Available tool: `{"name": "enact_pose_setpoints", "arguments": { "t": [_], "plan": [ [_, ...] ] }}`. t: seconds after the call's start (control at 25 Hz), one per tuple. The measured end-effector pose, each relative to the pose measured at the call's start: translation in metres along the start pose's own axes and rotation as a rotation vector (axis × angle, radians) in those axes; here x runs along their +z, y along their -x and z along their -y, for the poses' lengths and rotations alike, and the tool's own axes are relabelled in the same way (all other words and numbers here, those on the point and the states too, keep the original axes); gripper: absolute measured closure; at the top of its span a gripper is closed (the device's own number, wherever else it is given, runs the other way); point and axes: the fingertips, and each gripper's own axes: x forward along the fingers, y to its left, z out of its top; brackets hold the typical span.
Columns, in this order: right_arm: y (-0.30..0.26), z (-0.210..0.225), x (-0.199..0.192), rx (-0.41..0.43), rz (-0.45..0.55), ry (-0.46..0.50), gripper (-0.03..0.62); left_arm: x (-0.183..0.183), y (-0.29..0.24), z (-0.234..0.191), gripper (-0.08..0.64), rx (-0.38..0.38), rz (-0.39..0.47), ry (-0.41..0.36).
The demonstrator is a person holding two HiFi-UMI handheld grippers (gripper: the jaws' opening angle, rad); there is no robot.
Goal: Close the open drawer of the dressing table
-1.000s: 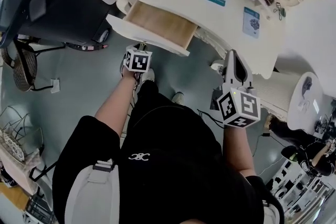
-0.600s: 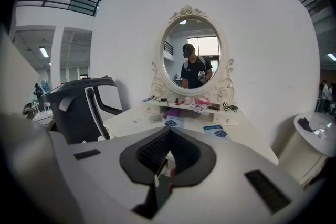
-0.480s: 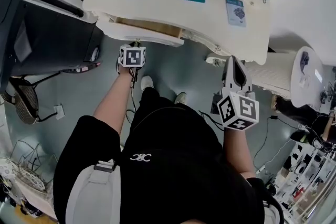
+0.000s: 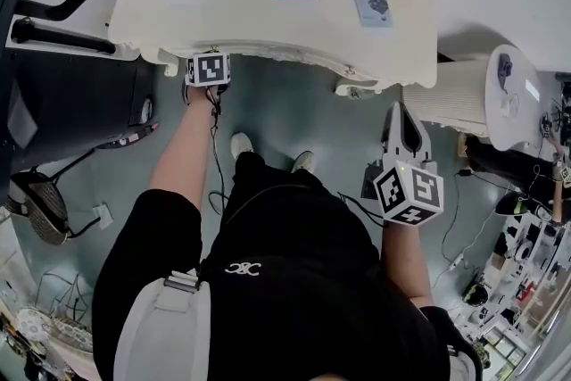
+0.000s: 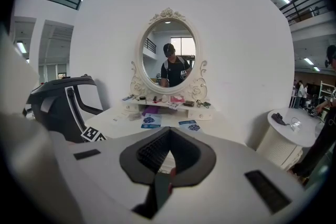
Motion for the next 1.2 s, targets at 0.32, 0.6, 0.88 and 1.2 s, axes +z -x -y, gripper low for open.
{"name": "enact_pose_setpoints", "arguments": {
  "t": [0.32, 0.6, 0.88, 1.2],
  "plan": [
    [0.005, 0.010, -0.002, 0.012, 0.023, -0.020, 0.583, -0.013, 0.028, 0.010, 0.552, 0.033, 0.025, 0.064],
    [-0.006, 0.009, 0.003, 0.091, 0.070, -0.057, 0.583, 0.008, 0.104, 0.056, 0.552, 0.011, 0.163, 0.020],
    [-0.014, 0.016, 0.027, 0.140, 0.162, -0.083, 0.583, 0.076, 0.189, 0.140, 0.552, -0.146, 0.344, -0.023],
    [-0.006, 0.033, 0.056, 0.137, 0.282, -0.104, 0.583, 0.134, 0.268, 0.234, 0.552, -0.267, 0.502, -0.134]
  ]
}}
